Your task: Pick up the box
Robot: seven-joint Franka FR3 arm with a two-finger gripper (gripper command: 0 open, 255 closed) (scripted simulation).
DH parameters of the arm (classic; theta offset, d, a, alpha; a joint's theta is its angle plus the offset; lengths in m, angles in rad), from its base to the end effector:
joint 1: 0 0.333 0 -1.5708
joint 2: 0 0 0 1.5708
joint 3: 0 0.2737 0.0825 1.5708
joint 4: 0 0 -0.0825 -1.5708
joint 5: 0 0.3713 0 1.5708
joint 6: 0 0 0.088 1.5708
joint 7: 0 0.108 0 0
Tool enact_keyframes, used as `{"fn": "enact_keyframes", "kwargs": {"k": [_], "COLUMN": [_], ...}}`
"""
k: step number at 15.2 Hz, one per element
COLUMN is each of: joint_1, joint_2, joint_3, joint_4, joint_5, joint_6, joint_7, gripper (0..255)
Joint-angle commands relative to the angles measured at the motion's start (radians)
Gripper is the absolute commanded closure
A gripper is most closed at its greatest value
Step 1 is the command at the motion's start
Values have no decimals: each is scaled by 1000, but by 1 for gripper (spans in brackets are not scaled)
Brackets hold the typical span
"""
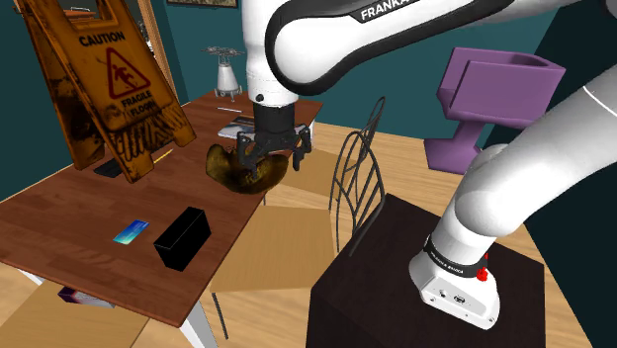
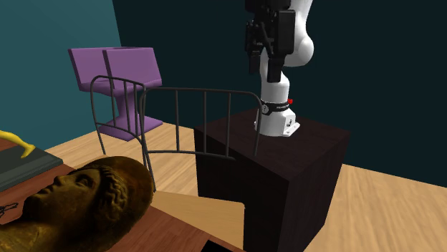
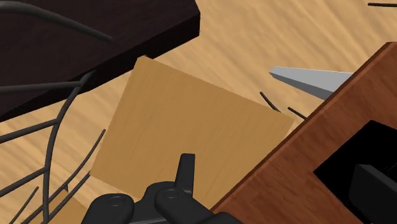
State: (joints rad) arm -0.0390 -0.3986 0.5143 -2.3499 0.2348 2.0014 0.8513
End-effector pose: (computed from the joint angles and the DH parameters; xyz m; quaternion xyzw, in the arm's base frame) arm 0.3876 0.2197 0.4287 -0.9680 0.2508 0.0016 0.0123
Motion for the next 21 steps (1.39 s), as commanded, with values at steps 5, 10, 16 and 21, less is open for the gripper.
{"fn": "enact_keyframes", "kwargs": {"k": [5, 10, 16, 21], "joint_1": [-50, -42, 77, 193], "joint_2": [245, 499, 788, 1005], "joint_3": [130, 182, 120, 41], "joint_4": [123, 270, 502, 743], "joint_5": [-109, -297, -495, -581], "joint_6": [110, 161, 150, 105], "joint_7": [267, 528, 782, 912], "gripper": [0, 0, 0, 0]}}
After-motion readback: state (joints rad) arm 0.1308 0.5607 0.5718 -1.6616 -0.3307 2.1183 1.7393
